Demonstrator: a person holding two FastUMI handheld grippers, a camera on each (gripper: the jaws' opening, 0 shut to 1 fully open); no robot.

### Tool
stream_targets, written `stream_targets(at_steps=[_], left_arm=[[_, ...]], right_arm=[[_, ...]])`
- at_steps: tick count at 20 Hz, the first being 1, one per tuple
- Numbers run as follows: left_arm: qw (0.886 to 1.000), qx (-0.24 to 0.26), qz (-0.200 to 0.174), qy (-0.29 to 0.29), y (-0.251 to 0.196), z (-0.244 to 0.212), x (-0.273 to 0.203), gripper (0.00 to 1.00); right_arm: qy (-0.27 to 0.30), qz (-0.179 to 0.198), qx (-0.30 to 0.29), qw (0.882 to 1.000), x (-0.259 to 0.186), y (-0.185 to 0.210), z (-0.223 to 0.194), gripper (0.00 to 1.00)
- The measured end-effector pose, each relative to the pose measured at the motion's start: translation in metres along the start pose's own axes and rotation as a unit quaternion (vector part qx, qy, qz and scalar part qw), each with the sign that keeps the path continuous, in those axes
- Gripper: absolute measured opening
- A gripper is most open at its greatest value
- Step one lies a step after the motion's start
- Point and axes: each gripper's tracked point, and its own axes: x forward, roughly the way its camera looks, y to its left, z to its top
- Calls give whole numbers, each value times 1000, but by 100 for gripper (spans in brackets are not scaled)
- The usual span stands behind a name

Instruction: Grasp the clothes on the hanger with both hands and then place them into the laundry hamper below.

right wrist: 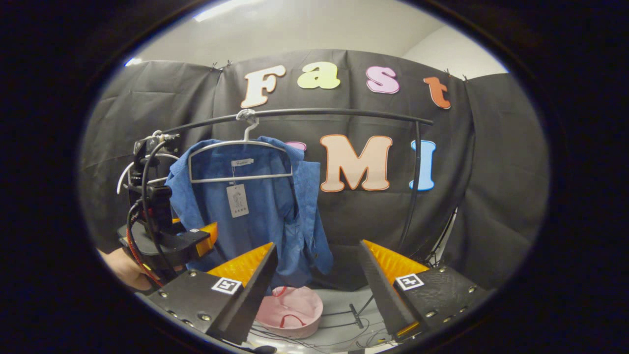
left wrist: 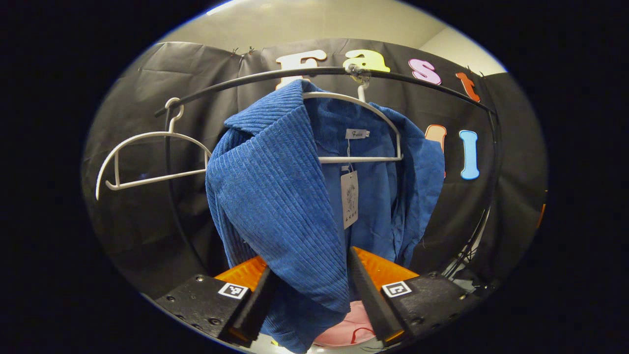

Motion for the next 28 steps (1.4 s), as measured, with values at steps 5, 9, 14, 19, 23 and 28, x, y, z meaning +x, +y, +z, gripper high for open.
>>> stream_targets(at_steps=[5, 9, 14, 19, 23, 28], left_arm=[[1000, 7, 9, 10, 20, -8, 2, 13], [999, -28, -45, -4, 21, 2, -1, 14], [998, 2, -62, 11, 25, 3, 4, 10], [996, -14, -83, 22, 18, 4, -1, 4], [996, -35, -66, 47, 19, 4, -3, 5], [998, -26, -49, 41, 17, 14, -7, 5]], right_arm=[[-1, 4, 31, 1000, 29, 9, 3, 100], [6, 3, 13, 1000, 63, 16, 1, 99], [10, 4, 8, 1000, 116, 26, -10, 99], [25, 29, 1, 999, 171, 36, -22, 99], [37, 64, 1, 997, 218, 45, -27, 100], [16, 66, 30, 997, 274, 37, -10, 94]])
